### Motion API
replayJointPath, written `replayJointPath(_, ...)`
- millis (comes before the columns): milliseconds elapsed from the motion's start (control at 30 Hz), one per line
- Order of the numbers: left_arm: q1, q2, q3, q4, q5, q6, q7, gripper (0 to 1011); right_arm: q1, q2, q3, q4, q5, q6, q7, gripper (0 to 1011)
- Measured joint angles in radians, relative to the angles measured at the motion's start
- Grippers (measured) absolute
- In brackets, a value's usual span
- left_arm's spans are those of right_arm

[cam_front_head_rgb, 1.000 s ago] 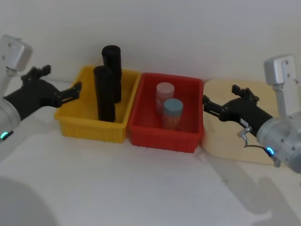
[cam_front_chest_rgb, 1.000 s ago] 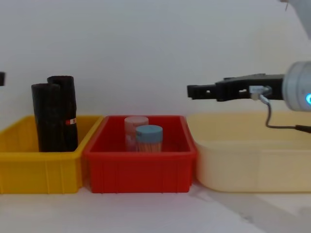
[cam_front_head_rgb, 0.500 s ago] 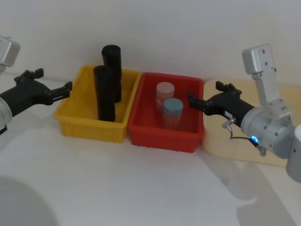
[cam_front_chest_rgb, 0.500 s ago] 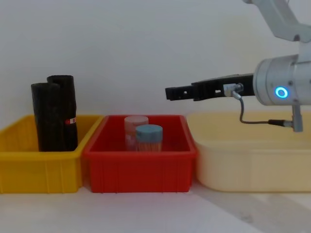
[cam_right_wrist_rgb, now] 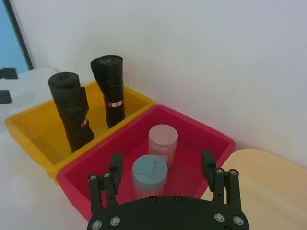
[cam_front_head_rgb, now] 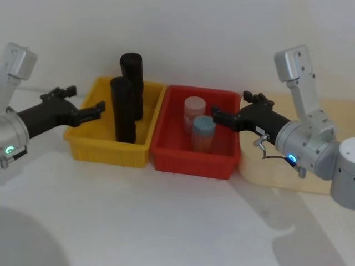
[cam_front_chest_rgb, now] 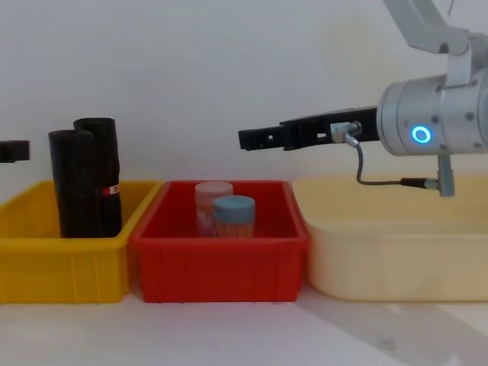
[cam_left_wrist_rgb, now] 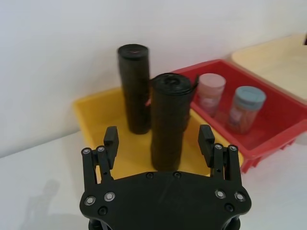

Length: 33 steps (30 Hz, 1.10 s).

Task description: Pick up the garbage bag with the one hand and transfer it to the other hand.

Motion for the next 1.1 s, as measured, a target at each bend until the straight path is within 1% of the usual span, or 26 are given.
replayJointPath(100,-0.025,-0.007,0.02,0.026,-0.008,-0.013,-0.032,1000,0.004,0.0,-0.005,0.002,0.002,-0.001,0.008,1001)
replayJointPath(300,-0.059,-0.02,0.046,0.064,-0.008,-0.027,-0.05,1000,0.012,0.003,-0.015,0.005,0.006,-0.005,0.02,1001)
replayJointPath(333,-0.071,-0.025,0.056,0.076,-0.006,-0.031,-0.052,1000,0.013,0.005,-0.017,0.006,0.007,-0.007,0.023,1001)
replayJointPath(800,-0.159,-0.07,0.128,0.164,0.027,-0.058,-0.05,1000,0.027,0.029,-0.02,0.018,0.019,-0.03,0.045,1001)
replayJointPath(1100,-0.206,-0.092,0.165,0.215,0.048,-0.075,-0.042,1000,0.035,0.038,-0.015,0.026,0.034,-0.042,0.054,1002)
